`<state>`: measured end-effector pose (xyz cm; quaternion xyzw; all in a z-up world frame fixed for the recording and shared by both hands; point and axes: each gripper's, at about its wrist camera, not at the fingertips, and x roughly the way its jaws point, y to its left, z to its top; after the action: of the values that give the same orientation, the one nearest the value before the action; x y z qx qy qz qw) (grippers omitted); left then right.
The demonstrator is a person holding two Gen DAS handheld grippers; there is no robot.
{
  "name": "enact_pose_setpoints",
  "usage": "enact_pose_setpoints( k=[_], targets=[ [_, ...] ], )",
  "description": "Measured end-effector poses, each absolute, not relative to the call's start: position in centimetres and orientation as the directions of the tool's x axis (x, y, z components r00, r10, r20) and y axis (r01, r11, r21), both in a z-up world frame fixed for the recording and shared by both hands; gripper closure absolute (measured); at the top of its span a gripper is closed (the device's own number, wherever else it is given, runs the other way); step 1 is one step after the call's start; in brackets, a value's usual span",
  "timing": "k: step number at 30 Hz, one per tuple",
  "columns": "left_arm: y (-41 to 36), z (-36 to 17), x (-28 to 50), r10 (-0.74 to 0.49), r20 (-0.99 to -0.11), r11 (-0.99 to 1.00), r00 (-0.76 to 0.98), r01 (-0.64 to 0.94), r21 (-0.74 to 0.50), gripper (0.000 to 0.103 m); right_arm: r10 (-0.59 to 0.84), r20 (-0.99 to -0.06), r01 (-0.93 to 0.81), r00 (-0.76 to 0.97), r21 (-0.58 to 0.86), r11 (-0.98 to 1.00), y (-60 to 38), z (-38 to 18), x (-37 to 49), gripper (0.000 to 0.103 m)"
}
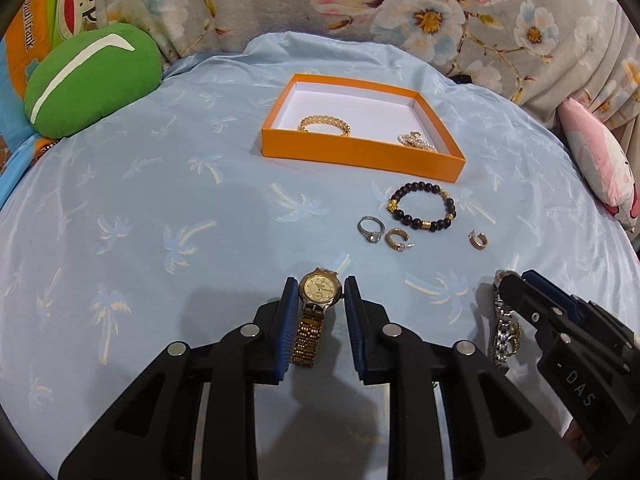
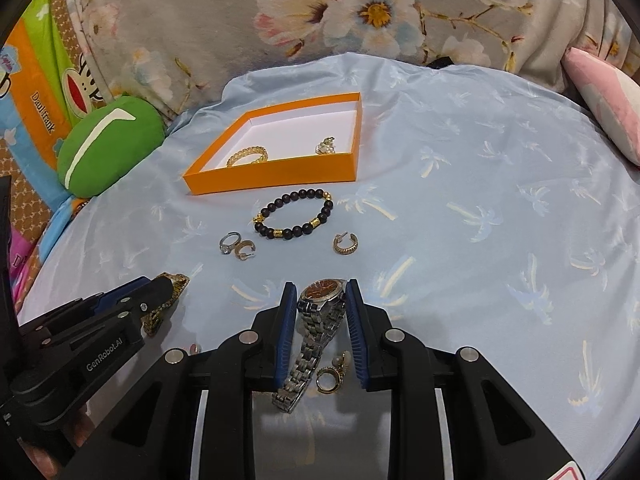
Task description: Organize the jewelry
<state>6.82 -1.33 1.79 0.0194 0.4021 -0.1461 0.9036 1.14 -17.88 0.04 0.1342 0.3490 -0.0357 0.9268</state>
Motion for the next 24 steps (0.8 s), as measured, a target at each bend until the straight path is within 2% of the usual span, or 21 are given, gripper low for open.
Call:
enact_pose_setpoints(
  k=[9, 15, 16, 24],
  targets=[
    [-1.1, 3.7, 9.2, -0.268, -0.717, 0.954, 0.644, 0.283, -0.103, 0.080, 0.046, -0.625, 0.136, 0.780, 0.240, 0.961, -19.2, 2.4, 3.5, 0.080],
    [-2.4, 6.1, 13.3, -0.255, -0.684, 0.954, 0.684, 0.293, -0.064, 0.080, 0.056, -0.591, 0.099, 0.805, 0.226, 0.969, -20.2, 4.8, 8.4, 0.080],
    [-2.7, 6.4, 14.0, -0.254, -0.679, 0.954, 0.688, 0.294, -0.059, 0.080, 0.062, -0.588, 0.088, 0.807, 0.224, 0.971, -20.3, 5.2, 9.4, 0.103],
    [-5.7, 8.2, 22.0, -0.212, -0.647, 0.962, 0.733, 0.273, -0.006, 0.080, 0.035, -0.573, 0.073, 0.819, 0.164, 0.984, -21.2, 7.0, 17.5, 0.103]
  ],
)
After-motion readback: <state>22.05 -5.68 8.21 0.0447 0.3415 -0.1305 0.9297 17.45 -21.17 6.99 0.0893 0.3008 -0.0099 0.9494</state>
